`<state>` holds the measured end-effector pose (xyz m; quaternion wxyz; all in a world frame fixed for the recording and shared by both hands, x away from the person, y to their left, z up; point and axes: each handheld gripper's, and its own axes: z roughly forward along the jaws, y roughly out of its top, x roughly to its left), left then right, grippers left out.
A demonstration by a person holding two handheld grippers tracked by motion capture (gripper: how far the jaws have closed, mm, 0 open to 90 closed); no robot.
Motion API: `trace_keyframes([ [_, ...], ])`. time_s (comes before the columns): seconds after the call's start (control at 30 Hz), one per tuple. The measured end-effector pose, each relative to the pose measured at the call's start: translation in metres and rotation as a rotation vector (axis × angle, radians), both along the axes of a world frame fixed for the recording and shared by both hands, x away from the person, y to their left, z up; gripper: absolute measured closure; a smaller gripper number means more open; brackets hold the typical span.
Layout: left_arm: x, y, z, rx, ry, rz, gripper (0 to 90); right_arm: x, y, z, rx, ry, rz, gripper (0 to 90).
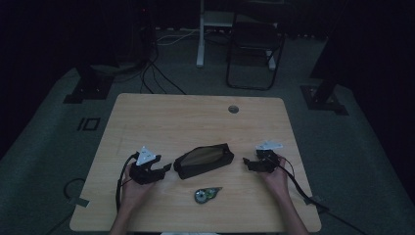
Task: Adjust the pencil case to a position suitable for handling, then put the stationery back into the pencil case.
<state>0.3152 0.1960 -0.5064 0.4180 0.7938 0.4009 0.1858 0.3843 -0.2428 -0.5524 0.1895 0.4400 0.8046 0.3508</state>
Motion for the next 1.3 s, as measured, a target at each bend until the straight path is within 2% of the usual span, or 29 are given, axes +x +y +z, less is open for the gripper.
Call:
trace_keyframes([
  [0.17,-0.006,-0.001,0.002,-0.016,-0.010,-0.033,41.5,-0.002,-0.002,-0.002,0.009,-0.011,0.017,21.2],
  [0.33,-0.010,-0.002,0.004,-0.019,-0.022,-0.055,40.5,-0.002,-0.003,-0.003,0.007,-0.010,0.024,20.0],
  [0.7,-0.020,-0.013,0.007,0.003,-0.045,-0.119,37.8,-0.002,-0.002,-0.003,0.006,-0.008,0.029,18.6],
  [1.07,-0.031,-0.024,0.013,0.008,-0.071,-0.133,37.9,-0.002,-0.002,-0.003,0.005,-0.008,0.030,18.6],
  [1.3,-0.041,-0.030,0.017,0.002,-0.075,-0.166,38.1,-0.002,-0.002,-0.003,0.006,-0.008,0.030,18.6],
])
